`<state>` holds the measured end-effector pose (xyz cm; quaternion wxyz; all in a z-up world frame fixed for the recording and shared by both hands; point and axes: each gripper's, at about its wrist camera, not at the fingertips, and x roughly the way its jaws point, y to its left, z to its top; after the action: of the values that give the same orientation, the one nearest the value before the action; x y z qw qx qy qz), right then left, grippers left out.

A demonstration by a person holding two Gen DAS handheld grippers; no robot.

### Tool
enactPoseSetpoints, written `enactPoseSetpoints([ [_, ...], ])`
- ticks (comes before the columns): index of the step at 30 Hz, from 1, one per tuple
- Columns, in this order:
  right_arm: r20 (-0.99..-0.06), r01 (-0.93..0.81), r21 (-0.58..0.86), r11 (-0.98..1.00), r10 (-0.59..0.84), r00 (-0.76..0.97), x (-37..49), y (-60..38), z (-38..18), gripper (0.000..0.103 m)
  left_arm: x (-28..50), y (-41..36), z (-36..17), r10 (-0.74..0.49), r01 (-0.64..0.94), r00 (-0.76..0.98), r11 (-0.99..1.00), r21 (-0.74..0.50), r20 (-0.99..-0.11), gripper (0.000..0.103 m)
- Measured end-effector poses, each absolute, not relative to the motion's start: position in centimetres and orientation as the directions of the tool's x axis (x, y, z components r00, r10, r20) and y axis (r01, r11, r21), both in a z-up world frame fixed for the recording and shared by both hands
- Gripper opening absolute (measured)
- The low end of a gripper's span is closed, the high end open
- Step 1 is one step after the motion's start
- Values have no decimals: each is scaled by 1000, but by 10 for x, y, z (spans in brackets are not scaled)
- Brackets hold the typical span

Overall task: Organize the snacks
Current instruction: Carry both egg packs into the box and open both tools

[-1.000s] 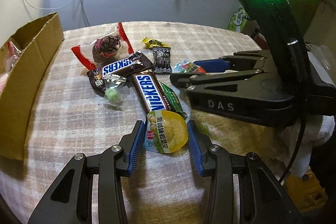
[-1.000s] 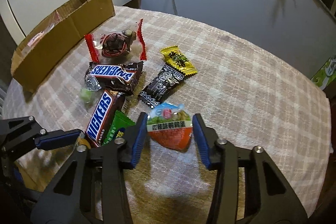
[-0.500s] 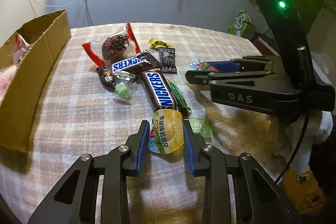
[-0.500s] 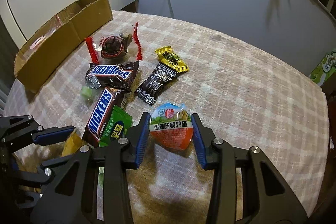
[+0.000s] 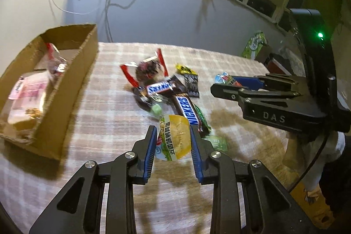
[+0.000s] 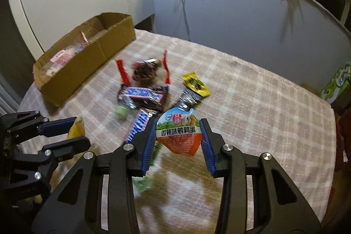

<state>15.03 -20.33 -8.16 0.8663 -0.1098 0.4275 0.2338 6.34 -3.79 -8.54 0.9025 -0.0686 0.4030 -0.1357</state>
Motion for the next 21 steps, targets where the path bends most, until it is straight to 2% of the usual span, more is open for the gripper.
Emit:
enactPoseSetpoints([
  [8, -766, -554, 21, 833, 369, 526, 144, -169, -62, 41, 61, -1, -70, -270, 129, 691, 959, -254, -671, 28],
  [21, -753, -644, 21, 765, 436, 493, 152, -88, -51, 41, 62, 76, -56, -156, -4, 755, 970, -243, -636, 28],
])
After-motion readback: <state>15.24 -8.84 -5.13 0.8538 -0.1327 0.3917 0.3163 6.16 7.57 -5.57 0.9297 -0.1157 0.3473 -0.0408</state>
